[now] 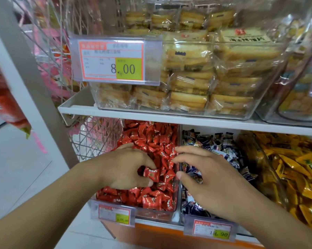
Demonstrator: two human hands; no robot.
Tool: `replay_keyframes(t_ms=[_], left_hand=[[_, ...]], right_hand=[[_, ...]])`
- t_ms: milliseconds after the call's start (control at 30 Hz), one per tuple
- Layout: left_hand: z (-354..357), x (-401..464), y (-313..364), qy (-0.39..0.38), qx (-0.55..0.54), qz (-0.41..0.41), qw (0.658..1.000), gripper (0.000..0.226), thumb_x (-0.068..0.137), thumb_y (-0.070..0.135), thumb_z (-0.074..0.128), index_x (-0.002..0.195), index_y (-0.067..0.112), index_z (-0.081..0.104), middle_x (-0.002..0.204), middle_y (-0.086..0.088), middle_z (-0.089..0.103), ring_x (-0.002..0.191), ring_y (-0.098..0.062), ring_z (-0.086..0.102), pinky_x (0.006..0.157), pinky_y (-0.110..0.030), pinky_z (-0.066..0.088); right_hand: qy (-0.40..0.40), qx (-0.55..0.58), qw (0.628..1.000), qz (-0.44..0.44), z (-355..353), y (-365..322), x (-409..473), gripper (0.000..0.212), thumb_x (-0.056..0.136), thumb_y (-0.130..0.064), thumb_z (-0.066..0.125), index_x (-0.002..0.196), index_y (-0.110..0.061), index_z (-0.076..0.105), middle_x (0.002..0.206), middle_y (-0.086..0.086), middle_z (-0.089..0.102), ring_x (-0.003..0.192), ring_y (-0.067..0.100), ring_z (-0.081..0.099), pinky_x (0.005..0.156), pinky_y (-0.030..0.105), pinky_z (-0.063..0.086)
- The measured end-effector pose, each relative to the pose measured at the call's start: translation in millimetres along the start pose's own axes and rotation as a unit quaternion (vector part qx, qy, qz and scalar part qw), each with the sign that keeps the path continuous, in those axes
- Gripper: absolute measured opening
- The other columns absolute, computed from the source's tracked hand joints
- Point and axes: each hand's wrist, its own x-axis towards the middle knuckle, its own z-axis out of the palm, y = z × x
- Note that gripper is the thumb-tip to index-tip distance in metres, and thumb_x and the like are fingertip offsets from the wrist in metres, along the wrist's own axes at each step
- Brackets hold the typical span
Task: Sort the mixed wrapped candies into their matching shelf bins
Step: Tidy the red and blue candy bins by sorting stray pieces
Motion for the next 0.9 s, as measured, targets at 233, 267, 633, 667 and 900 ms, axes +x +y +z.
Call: replay_keyframes(t_ms=[233,267,633,667,900], left_hand=[[4,45,23,0.067,0.028,0.016,0.997,0.065,0.098,0.068,0.041,0.156,0.042,0.029,0.166,0.013,0.024,0.155,-0.012,0.014,0.126,-0.045,0.017],[11,48,22,0.023,0.054,0.004,0.998,0.071,0.098,0.072,0.034,0.160,0.043,0.018,0.169,0.015,0.011,0.156,-0.009,-0.001,0.128,-0.046,0.005],[17,17,7,-0.024,0.077,-0.001,0.997,0.061,0.099,0.071,0.027,0.156,0.047,0.029,0.164,0.026,0.021,0.153,0.002,-0.002,0.126,-0.037,-0.007],[17,15,6,-0.024,0.076,0.000,0.997,0.061,0.099,0.071,0.028,0.155,0.047,0.031,0.163,0.026,0.024,0.153,0.002,-0.001,0.126,-0.037,-0.007],[17,4,4,-0.019,0.073,0.012,0.997,0.056,0.099,0.071,0.032,0.144,0.043,0.049,0.150,0.024,0.044,0.152,-0.001,0.013,0.127,-0.040,-0.001]], right_hand=[[0.003,0.011,1.000,0.003,2,0,2,0.033,0.102,-0.051,0.053,0.135,-0.050,0.056,0.149,-0.048,0.024,0.143,-0.014,0.023,0.115,0.018,0.019],[0.003,0.011,1.000,0.002,1,0,2,0.033,0.102,-0.052,0.054,0.134,-0.050,0.057,0.150,-0.048,0.025,0.143,-0.015,0.024,0.115,0.018,0.019],[0.005,0.000,1.000,-0.003,0,2,1,0.033,0.102,-0.053,0.053,0.135,-0.051,0.056,0.150,-0.049,0.024,0.143,-0.015,0.025,0.118,0.020,0.020],[0.006,0.000,1.000,-0.004,0,2,0,0.033,0.102,-0.052,0.053,0.135,-0.051,0.056,0.151,-0.048,0.024,0.143,-0.015,0.024,0.118,0.020,0.020],[0.001,0.002,1.000,-0.002,0,3,0,0.031,0.102,-0.051,0.053,0.133,-0.054,0.055,0.150,-0.050,0.023,0.144,-0.014,0.023,0.120,0.024,0.021]])
